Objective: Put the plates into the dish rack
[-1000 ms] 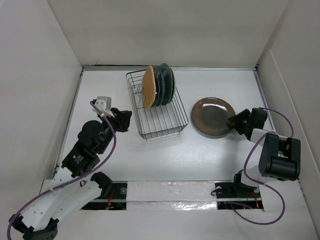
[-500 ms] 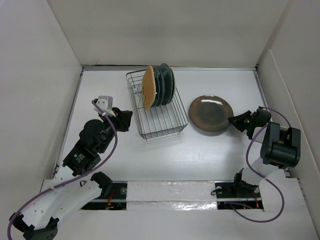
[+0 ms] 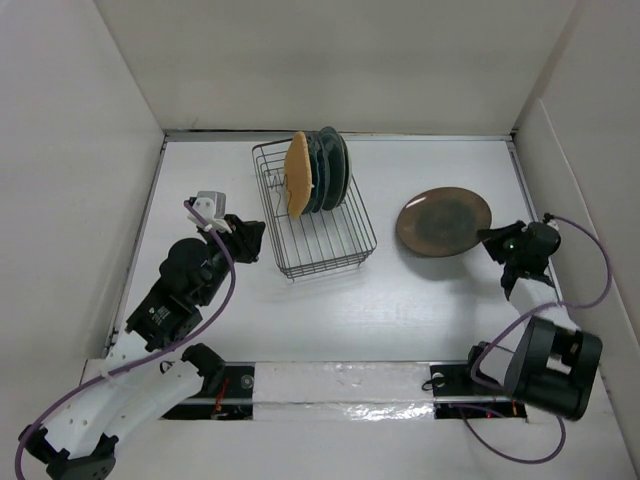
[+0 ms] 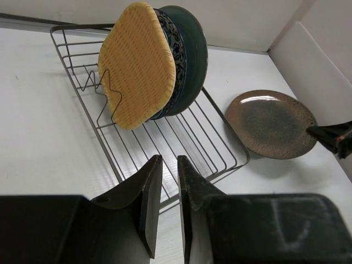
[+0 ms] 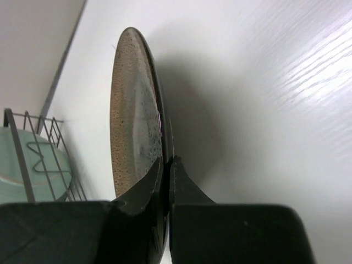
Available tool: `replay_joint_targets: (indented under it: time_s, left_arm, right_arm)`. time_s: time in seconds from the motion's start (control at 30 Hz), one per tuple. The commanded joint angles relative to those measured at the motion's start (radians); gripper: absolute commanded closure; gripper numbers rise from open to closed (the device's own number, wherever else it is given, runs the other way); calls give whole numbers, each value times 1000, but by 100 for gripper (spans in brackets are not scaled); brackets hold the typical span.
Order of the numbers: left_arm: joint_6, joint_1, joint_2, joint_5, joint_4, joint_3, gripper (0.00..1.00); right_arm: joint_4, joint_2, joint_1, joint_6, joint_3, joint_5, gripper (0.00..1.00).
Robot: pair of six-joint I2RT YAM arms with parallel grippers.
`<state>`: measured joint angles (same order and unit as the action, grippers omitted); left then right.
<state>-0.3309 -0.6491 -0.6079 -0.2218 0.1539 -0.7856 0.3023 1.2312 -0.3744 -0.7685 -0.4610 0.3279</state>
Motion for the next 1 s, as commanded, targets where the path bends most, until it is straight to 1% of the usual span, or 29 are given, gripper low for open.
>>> replay_joint_targets:
  time_s: [0.0,0.13,0.17,0.2,0.23,0.27,0.3,0.33,0.37,0.4,0.43,0.47,0.5,0.53,0.57,0.6,0.63,0.67,0.7,0.73,0.77,0.8,0.83,0.87,0.97]
  left_arm:
    - [3,-6,-3,-16,-42,-6,85]
    - [3,-6,-9,-19,-43,-7,85]
    - [3,-6,-10,-21,-42,-9,85]
    - [3,-6,-10,-21,-43,-9,85]
    - [3,-6,-9,-22,-45,-9,85]
    - [3,-6,-7,-22,-47,-6,85]
    - [1,-6,-4,-24,-48,-6,85]
    - [3,-6,-3,-27,-50,-6,85]
    - [3,-6,-1,-31,-50,-4,85]
    - [3,-6,-1,-31,-53,-3,85]
    - [1,-6,-1,-33,-53,-3,85]
    - [3,-6,-4,-33,-53,-4,85]
    - [3,-6,-7,-31,-53,-4,85]
    - [3,-6,-7,-33,-54,-3,85]
    - [1,-6,-7,-36,-53,-4,85]
    - [3,-6,-7,-37,-53,-6,85]
    - [3,-6,-6,-37,-53,-4,85]
    - [4,-6,-4,-40,-53,-4,85]
    - [4,-6,-3,-40,-50,-6,85]
    - [4,-6,-1,-42,-51,-4,85]
    - [4,-6,0,-45,-51,-4,85]
    - [4,-6,2,-45,-53,-4,85]
    - [3,-6,2,-47,-53,-3,85]
    - [4,-6,2,-50,-48,-6,85]
    - [3,-6,16,-60,-47,-6,85]
  right_arm:
    - [11,-229,-11,-58,-102,-24,100]
    - [-113,-338,69,-20,-257,-104,100]
    - [-132,-349,87,-11,-330,-116,100]
    - [-158,-351,109,3,-365,-134,100]
    - [-170,-348,130,11,-404,-147,100]
    - [-181,-339,184,18,-444,-157,100]
    - [-199,-328,213,31,-525,-179,100]
    - [-209,-314,245,37,-565,-191,100]
    - [-213,-284,321,46,-605,-205,100]
    - [-225,-267,363,67,-687,-248,100]
    - [-235,-247,406,80,-729,-278,100]
    - [-241,-204,451,93,-770,-306,100]
    - [-255,-176,536,124,-812,-326,100]
    - [-264,-145,578,138,-903,-393,100]
    - [-275,-113,618,150,-950,-417,100]
    - [-288,-46,688,175,-994,-453,100]
    - [-299,-7,722,184,-1087,-475,100]
    - [-327,64,786,208,-1135,-527,100]
    - [-347,101,787,216,-1181,-527,100]
    - [-364,138,836,221,-1229,-570,100]
    - [-376,175,856,225,-1324,-578,100]
    - [-403,210,873,232,-1372,-592,100]
    - [-414,281,903,235,-1416,-602,100]
    - [-425,315,919,239,-1500,-615,100]
    - [-483,451,974,282,-1634,-708,100]
